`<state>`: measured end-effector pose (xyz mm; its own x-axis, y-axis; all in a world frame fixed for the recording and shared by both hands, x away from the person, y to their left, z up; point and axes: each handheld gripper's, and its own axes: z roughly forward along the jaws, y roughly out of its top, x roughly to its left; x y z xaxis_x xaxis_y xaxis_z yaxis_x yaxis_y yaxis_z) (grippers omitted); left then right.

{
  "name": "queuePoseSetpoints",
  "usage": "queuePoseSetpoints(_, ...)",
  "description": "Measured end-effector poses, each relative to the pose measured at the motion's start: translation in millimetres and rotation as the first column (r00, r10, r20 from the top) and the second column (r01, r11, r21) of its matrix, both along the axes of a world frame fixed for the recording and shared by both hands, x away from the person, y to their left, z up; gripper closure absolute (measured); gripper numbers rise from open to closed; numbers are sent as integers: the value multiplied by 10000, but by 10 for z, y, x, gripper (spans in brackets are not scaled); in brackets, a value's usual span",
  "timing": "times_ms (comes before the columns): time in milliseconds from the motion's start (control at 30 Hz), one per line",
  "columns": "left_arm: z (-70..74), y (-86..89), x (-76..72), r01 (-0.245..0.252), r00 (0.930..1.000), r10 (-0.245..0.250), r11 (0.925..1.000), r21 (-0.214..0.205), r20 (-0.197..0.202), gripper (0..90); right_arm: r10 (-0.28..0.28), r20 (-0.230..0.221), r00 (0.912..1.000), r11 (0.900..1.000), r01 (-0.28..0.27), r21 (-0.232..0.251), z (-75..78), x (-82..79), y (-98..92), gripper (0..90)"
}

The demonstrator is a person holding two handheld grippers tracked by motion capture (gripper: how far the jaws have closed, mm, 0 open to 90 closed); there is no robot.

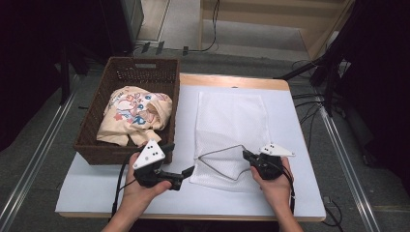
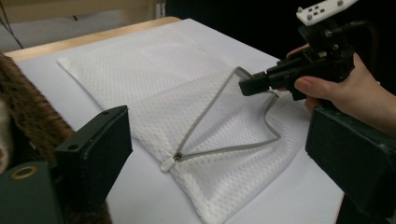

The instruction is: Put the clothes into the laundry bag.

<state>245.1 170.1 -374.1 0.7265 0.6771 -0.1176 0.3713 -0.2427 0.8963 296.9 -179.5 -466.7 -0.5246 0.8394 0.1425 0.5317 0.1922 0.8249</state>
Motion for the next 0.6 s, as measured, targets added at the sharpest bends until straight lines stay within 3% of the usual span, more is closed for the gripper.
queuePoseSetpoints(67,44,61,53,-127,9999,126,9999,-97,-9,51,37,-10,10000,10000,-37,8,0,1,1,898)
queuePoseSetpoints(167,87,132,125,51,9999,-56,9995,-319,-129,25,70,-60,10000,10000,-70,18,0,2,5,898)
queuePoseSetpoints(233,120,196,205,-188,9996,182,9994,-274,-200,1,88,-64,9999,10000,-88,16,0,3,7,898)
queuePoseSetpoints(300,138,246,295,-698,9973,700,9975,129,-211,1,96,-57,9999,10000,-96,17,2,2,8,898)
queuePoseSetpoints(333,142,296,375,-987,9949,996,9941,441,-182,1,101,-47,9999,9999,-100,22,4,2,6,898)
queuePoseSetpoints(400,137,316,415,-1114,9935,1123,9926,483,-161,0,100,-41,9999,9999,-100,24,4,2,5,899)
queuePoseSetpoints(433,131,366,490,-1400,9899,1412,9879,664,-133,0,101,-47,9999,9999,-101,27,4,2,4,898)
queuePoseSetpoints(533,139,447,592,-1760,9839,1776,9821,669,-191,0,106,-18,9999,9999,-106,20,3,5,0,899)
queuePoseSetpoints(600,162,499,647,-1754,9834,1769,9838,377,-409,0,113,-22,9999,9999,-113,33,4,4,0,899)
